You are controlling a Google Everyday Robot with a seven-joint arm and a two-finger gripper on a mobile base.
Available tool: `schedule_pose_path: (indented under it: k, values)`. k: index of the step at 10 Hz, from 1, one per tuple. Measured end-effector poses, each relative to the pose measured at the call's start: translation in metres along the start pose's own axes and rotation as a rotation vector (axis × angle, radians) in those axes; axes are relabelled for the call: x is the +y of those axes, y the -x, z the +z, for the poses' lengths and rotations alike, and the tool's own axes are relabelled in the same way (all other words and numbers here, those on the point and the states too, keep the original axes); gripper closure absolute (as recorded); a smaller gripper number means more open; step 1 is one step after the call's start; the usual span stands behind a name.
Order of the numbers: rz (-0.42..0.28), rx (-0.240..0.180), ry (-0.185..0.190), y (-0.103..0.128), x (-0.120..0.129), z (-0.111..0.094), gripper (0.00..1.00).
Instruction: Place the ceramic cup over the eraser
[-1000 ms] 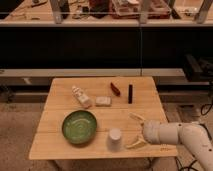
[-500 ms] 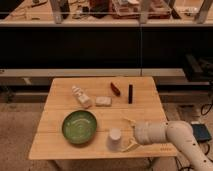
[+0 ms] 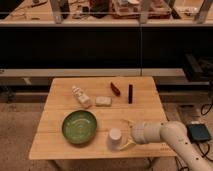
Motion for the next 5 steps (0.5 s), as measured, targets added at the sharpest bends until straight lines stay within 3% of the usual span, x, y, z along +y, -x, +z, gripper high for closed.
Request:
schedule_pose_path:
  k: [5]
  values:
    - [0.036,0.07,-0.039,-0.01,-0.02,0.018,0.2]
